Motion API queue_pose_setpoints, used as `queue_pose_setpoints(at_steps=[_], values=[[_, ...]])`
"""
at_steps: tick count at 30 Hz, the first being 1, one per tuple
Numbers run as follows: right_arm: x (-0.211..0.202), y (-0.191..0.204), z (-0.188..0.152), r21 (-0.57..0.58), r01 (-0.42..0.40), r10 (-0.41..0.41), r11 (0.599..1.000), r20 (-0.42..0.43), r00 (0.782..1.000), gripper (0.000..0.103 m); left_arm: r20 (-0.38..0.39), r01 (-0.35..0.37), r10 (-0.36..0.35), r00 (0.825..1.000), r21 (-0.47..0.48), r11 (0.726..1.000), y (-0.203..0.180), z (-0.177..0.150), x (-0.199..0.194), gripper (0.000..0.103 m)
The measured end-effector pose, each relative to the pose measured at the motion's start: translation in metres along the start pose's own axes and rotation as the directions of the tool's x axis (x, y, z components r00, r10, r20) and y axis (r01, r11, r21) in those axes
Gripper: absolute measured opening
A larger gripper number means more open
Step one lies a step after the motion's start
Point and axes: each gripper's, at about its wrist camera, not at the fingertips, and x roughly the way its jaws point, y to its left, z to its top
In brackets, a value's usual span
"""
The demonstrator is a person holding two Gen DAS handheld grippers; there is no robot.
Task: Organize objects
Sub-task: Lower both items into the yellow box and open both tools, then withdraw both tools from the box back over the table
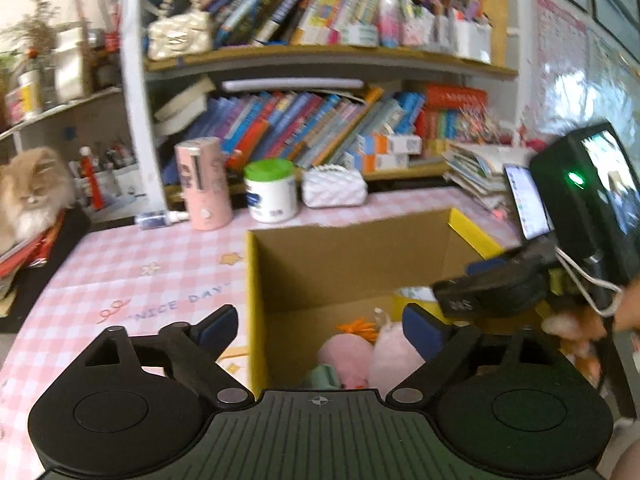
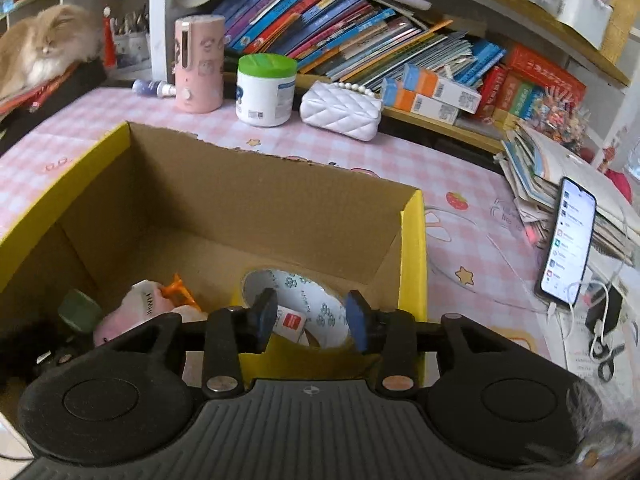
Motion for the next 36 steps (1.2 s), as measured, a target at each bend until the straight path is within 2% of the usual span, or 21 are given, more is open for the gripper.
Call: queue_pose_setpoints(at_steps=[4,12,15,17,19,20,23,25,32,36], values=[[-0.021,-0.001,-0.007,0.064,0.004,-0.007,0.998,0.043,0.999,0.047,0.03,-0.044,0.045,0.999,-0.046,0.998,0.016,-0.002,-0.019,0.096],[-0.071,0.013,-0.029,0.185,0.034,-0.055,0.982,0.11,0.992,0.05,0.024,-0.093,0.096,0.995,-0.093,0.991,0.044,-0.022,-0.055,0.099],[-0.091,0.024,-0.038,0.228,0.039,-0.07,0.973,0.129,0.989,0.056,0.02,-0.108,0.111,0.994,-0.105,0.989,0.053,-0.032,-0.07,0.1],[-0.105,0.034,-0.043,0.249,0.048,-0.087,0.967,0.15,0.985,0.064,0.014,-0.123,0.125,0.992,-0.109,0.986,0.058,-0.039,-0.08,0.1],[-0.118,0.046,-0.048,0.273,0.048,-0.097,0.961,0.169,0.981,0.067,0.005,-0.137,0.138,0.99,-0.118,0.984,0.065,-0.046,-0.09,0.1],[-0.124,0.053,-0.051,0.283,0.043,-0.095,0.958,0.175,0.98,0.073,0.002,-0.14,0.142,0.99,-0.123,0.982,0.068,-0.048,-0.094,0.1],[-0.139,0.075,-0.062,0.296,0.039,-0.097,0.954,0.187,0.978,0.081,-0.01,-0.161,0.161,0.987,-0.14,0.977,0.077,-0.06,-0.108,0.1],[-0.147,0.092,-0.07,0.284,0.038,-0.093,0.958,0.184,0.978,0.083,-0.022,-0.177,0.175,0.984,-0.146,0.973,0.082,-0.068,-0.117,0.1],[-0.164,0.139,-0.099,0.261,0.063,-0.104,0.963,0.145,0.984,0.101,-0.073,-0.215,0.205,0.976,-0.159,0.964,0.098,-0.094,-0.142,0.101],[-0.17,0.159,-0.112,0.257,0.084,-0.117,0.963,0.116,0.986,0.103,-0.107,-0.245,0.23,0.967,-0.159,0.956,0.102,-0.106,-0.148,0.101]])
